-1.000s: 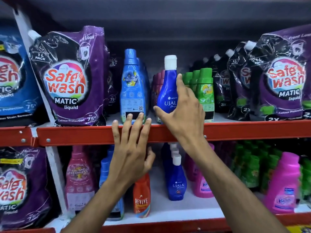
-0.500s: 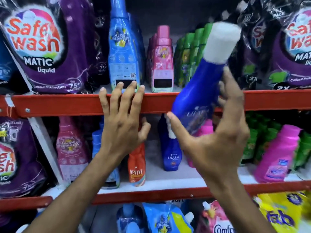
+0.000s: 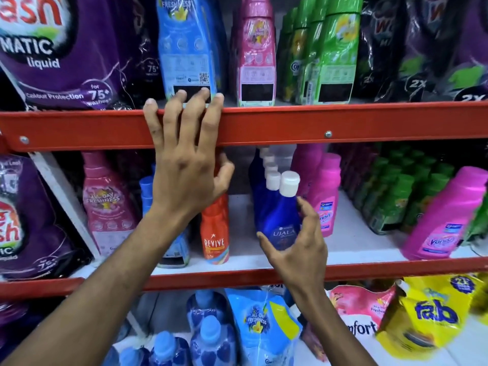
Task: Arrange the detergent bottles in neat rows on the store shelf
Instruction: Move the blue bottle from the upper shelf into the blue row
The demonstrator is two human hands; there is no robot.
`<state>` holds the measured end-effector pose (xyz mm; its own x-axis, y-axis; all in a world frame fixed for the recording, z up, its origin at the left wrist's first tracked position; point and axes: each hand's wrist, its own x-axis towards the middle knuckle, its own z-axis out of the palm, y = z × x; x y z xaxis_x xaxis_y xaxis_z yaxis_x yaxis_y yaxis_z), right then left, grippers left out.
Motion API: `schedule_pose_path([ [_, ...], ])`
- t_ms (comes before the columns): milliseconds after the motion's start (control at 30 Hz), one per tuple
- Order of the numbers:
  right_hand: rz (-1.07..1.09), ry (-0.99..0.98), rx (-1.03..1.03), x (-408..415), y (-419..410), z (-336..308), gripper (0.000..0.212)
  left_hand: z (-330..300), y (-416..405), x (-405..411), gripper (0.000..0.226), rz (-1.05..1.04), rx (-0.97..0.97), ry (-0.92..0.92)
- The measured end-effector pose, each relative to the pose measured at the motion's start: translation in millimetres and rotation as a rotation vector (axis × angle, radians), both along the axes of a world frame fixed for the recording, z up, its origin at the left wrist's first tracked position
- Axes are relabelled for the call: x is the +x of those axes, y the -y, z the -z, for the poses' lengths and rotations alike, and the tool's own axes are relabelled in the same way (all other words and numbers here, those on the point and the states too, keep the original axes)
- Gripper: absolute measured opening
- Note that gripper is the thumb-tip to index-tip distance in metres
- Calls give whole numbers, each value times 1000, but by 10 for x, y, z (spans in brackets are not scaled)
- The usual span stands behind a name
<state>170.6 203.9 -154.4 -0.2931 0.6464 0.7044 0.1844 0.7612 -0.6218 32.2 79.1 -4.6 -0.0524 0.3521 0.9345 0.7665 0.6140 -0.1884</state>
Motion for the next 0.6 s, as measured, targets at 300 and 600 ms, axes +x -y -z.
schedule_pose_path([
  [300,-14,91,-65,-114,-55,229,95,-37,-33,-3,78,4,22,-20],
  [600,-31,139,-45,-64,-60,269,97,-38,-24,168,84,28,20,95],
])
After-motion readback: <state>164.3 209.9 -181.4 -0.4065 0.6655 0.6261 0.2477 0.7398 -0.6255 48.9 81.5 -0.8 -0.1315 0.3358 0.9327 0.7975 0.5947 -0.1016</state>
